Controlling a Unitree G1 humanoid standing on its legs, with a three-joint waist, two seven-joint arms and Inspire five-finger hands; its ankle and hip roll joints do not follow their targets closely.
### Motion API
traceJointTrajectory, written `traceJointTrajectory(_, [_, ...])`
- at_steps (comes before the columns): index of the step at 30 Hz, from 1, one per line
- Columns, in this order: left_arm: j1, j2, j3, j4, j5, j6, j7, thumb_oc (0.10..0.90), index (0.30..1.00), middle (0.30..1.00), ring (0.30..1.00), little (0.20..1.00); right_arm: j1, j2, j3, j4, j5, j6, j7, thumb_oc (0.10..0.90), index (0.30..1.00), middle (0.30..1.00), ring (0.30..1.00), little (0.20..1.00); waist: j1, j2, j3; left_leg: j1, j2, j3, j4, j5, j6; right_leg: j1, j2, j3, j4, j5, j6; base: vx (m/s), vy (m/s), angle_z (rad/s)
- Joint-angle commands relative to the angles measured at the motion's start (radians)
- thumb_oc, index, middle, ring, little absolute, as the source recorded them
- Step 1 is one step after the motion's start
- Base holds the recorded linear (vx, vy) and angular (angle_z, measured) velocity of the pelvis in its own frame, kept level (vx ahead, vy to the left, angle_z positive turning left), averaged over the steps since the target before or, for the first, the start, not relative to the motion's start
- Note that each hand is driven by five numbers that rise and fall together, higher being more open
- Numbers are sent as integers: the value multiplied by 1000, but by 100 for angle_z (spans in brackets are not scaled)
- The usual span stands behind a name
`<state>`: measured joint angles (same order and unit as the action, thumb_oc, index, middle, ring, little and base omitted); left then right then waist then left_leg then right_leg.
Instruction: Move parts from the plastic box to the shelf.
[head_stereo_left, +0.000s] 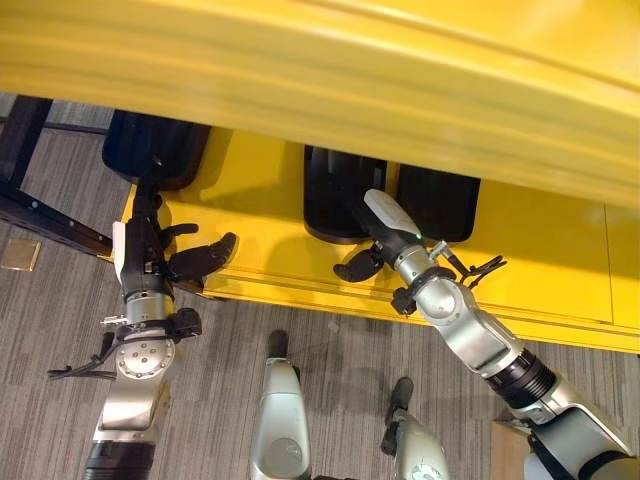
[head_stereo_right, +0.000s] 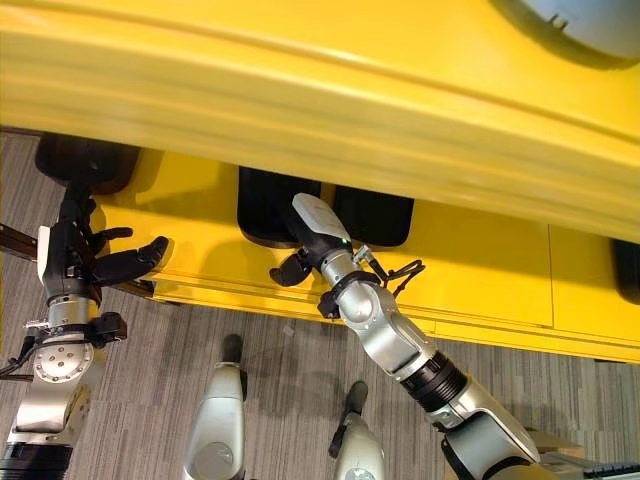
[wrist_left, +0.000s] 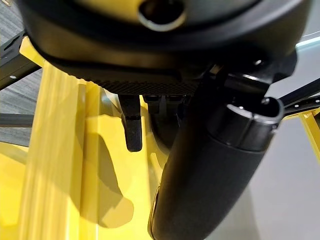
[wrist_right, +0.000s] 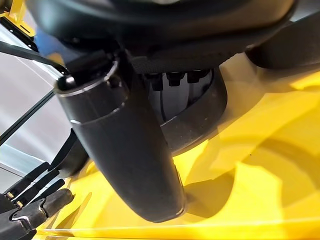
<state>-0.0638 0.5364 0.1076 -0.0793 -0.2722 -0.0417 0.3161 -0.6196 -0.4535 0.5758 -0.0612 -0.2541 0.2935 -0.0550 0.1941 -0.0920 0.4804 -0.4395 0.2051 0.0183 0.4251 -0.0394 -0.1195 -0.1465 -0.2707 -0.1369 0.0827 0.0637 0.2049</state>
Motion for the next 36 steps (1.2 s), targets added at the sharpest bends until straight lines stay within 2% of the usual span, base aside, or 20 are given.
traceJointTrajectory(1, [-4,14,-70,-26,-28,19,-34,900,1000,1000,1000,1000,-116,29,11,-3,-39,-6,-18,900,1000,1000,1000,1000,3,-9,24,54,-113,30,55,-139,104,-11,69,13,132,-104,-67,-15,3,-4])
traceJointTrajectory(14, [-29,7,-84,-30,-44,38,-12,900,1000,1000,1000,1000,-144,34,36,8,-19,26,44,900,1000,1000,1000,1000,-1,2,39,23,-120,26,96,-157,113,-60,72,18,198,-129,-80,-10,2,-1])
traceJointTrajectory(15, [-29,9,-86,-30,-41,39,-17,900,1000,1000,1000,1000,-145,37,40,15,-14,31,52,445,363,363,363,363,0,3,39,19,-121,26,101,-159,114,-65,72,17,204,-132,-81,0,0,0])
traceJointTrajectory(16, [-29,9,-88,-29,-39,38,-18,900,1000,1000,1000,1000,-147,38,43,19,-13,30,53,400,300,300,300,300,1,3,39,17,-121,25,102,-159,114,-67,72,17,206,-131,-82,0,0,0])
traceJointTrajectory(25, [-30,15,-85,-33,-54,40,-11,900,1000,1000,1000,1000,-165,31,51,38,-4,3,65,400,300,300,300,300,9,4,40,11,-123,16,92,-149,115,-81,75,11,217,-134,-83,0,0,0])
traceJointTrajectory(36, [-28,13,-83,-40,-63,39,-18,900,1000,1000,1000,1000,-177,22,53,5,-23,16,114,400,300,300,300,300,9,7,40,7,-124,17,95,-149,118,-93,77,9,234,-138,-88,1,-3,4])
